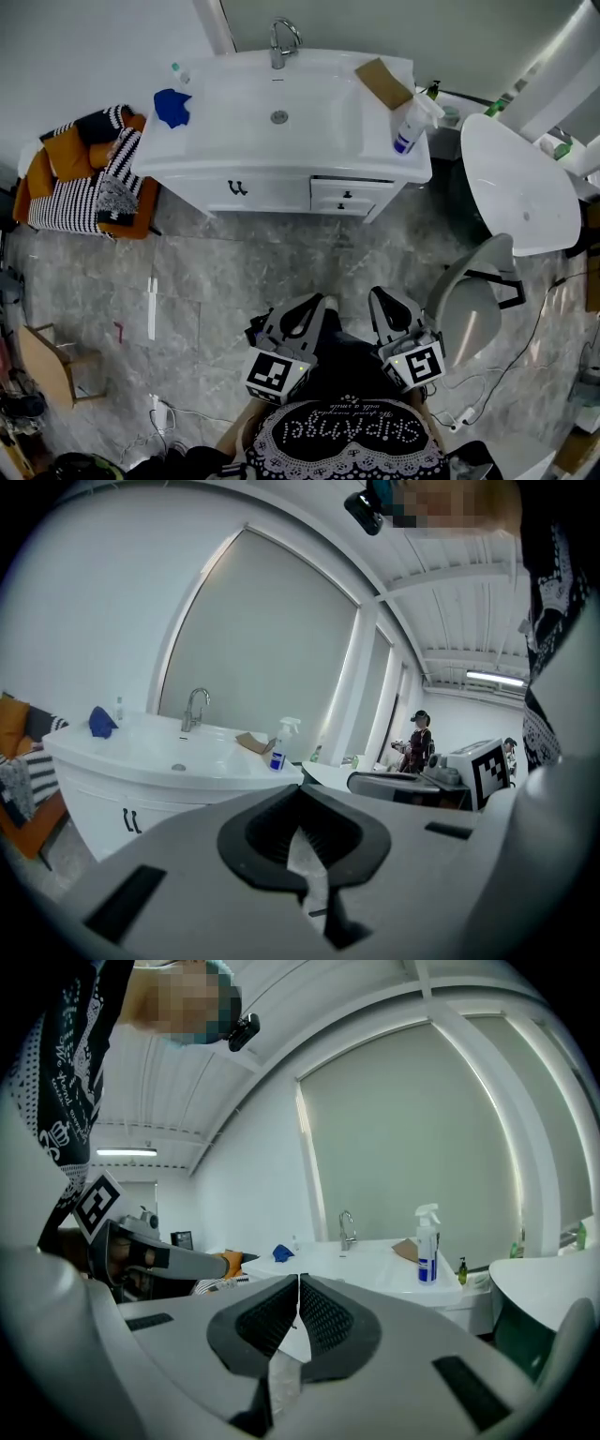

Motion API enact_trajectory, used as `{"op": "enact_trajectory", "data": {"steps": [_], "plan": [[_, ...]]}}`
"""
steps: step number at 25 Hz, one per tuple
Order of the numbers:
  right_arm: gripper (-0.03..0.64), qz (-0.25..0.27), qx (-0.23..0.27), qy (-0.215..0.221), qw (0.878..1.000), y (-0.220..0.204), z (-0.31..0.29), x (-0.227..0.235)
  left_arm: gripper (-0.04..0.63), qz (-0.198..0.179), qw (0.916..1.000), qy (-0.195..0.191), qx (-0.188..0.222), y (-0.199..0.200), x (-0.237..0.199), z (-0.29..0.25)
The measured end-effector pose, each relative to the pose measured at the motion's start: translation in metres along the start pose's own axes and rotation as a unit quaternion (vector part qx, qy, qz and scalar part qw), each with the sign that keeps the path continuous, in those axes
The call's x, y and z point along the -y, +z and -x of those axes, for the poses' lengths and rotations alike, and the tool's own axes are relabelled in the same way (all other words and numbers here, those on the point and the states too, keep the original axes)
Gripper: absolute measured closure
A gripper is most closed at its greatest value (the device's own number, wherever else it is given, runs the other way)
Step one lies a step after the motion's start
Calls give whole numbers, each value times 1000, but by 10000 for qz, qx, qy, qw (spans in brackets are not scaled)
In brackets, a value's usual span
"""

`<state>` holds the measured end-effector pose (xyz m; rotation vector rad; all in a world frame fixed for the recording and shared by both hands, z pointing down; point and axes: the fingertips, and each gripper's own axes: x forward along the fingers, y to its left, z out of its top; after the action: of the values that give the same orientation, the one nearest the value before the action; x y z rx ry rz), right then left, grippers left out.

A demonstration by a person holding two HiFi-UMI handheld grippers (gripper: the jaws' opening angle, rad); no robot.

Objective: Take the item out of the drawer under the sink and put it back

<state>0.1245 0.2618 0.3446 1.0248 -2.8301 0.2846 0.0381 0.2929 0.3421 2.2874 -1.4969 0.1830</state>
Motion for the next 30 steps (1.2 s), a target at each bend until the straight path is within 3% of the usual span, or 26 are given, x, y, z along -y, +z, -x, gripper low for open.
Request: {"op": "enact_trajectory", "data": {"steps": [12,25,30], "plan": [[597,71,-4,218,9997,13,-18,34,591,54,9998,179,82,14,-1,-39],[597,103,-99,187,9997,11,-30,46,591,194,9993,277,157,20,-16,-45],[597,134,-145,14,9998,10,-45,50,591,214,9996,96,136,25,-31,-55]]}}
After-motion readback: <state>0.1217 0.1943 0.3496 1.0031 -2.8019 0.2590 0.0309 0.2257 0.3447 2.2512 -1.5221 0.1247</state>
